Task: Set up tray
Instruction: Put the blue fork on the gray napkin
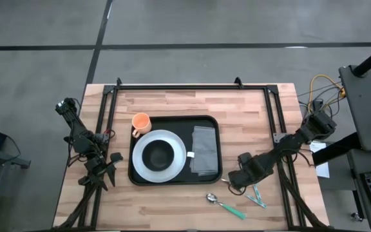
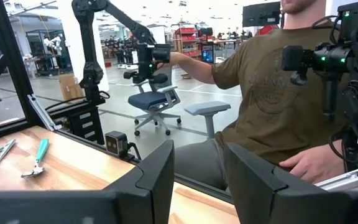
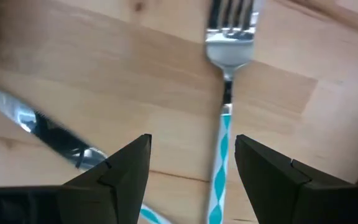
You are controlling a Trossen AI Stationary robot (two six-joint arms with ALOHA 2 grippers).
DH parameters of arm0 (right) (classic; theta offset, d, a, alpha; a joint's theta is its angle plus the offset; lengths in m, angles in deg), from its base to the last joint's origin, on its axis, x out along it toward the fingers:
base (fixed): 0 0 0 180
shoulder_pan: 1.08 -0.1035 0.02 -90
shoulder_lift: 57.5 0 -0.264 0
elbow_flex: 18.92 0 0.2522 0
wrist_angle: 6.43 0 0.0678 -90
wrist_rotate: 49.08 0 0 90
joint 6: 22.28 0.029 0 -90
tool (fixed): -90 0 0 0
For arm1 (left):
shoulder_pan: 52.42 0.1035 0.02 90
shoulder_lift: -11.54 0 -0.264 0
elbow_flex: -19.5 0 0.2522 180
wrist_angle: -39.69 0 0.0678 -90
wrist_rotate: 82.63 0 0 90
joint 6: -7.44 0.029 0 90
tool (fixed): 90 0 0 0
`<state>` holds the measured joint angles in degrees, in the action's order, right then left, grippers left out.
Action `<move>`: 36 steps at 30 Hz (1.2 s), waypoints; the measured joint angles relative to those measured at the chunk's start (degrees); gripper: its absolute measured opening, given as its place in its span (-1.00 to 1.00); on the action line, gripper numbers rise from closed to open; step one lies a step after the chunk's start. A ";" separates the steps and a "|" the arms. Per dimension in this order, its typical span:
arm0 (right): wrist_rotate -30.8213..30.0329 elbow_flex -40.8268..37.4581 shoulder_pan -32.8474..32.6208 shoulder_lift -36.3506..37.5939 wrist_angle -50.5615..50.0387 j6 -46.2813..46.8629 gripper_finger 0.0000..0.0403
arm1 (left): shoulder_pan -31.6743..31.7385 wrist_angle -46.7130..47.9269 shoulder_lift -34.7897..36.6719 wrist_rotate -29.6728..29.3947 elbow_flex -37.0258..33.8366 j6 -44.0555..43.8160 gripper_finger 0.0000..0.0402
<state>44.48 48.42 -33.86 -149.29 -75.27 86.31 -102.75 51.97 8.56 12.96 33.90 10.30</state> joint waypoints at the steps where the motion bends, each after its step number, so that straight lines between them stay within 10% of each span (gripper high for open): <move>1: 0.00 -0.66 -0.01 0.47 0.03 0.28 0.09 | -0.01 -0.01 0.00 0.00 0.02 0.00 -0.40; 36: 0.73 -14.78 -2.80 6.75 16.89 6.86 0.09 | 0.01 -0.01 0.00 0.00 0.02 0.01 -0.40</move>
<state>45.21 33.64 -36.66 -142.54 -58.39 93.17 -102.74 51.96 8.56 12.96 33.92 10.31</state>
